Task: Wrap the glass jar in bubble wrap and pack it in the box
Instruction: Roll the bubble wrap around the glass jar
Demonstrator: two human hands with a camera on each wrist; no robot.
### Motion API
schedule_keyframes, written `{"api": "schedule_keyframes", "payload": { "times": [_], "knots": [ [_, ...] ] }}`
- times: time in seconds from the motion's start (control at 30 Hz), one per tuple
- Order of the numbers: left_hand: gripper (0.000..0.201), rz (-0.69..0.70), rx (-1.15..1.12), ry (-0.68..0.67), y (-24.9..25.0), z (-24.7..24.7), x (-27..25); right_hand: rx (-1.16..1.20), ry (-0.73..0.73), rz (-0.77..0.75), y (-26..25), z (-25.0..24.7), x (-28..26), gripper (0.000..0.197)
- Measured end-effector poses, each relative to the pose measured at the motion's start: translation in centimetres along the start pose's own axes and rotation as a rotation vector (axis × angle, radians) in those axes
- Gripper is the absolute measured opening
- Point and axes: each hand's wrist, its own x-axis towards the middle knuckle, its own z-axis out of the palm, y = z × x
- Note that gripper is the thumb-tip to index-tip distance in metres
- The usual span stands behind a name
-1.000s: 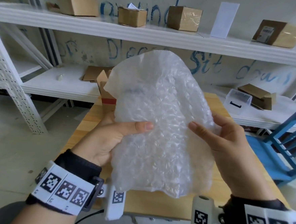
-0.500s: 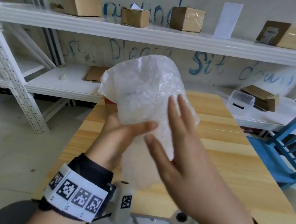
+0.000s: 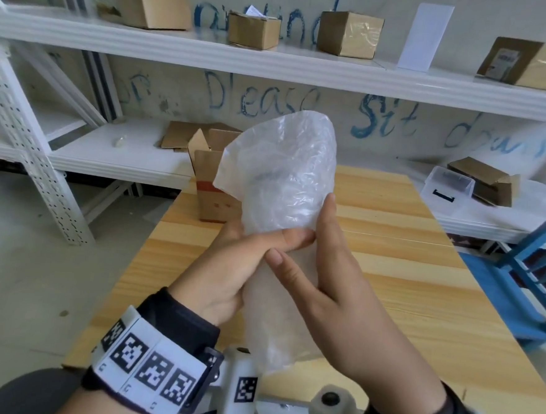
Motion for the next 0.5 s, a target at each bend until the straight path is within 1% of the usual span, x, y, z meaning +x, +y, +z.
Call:
{"api": "schedule_keyframes", "payload": {
  "times": [0.07, 0.17, 0.2, 0.3, 0.4, 0.5],
  "knots": [
    [0.046, -0.022, 0.0, 0.002, 0.0, 0.0, 0.0, 0.136, 0.005, -0.013, 0.7, -0.1, 0.3, 0.094],
    [0.044, -0.035, 0.026, 0.003, 0.0, 0.0, 0.0, 0.367, -0.021, 0.043, 0.8, -0.6, 0.4, 0.063],
    [0.046, -0.037, 0.036, 0.001, 0.0, 0.0, 0.0, 0.428, -0.038, 0.06, 0.7, -0.8, 0.4, 0.056],
    [0.052, -0.036, 0.046, -0.007, 0.0, 0.2, -0.1, 0.495, -0.064, 0.079, 0.6, -1.1, 0.3, 0.052],
    [0.049, -0.035, 0.019, -0.012, -0.1, 0.4, -0.2, 0.469, -0.075, 0.073, 0.6, -1.1, 0.1, 0.053],
    [0.05, -0.03, 0.027, -0.029, 0.0, 0.4, -0.2, 0.474, -0.085, 0.057, 0.3, -1.2, 0.0, 0.049]
  ]
}}
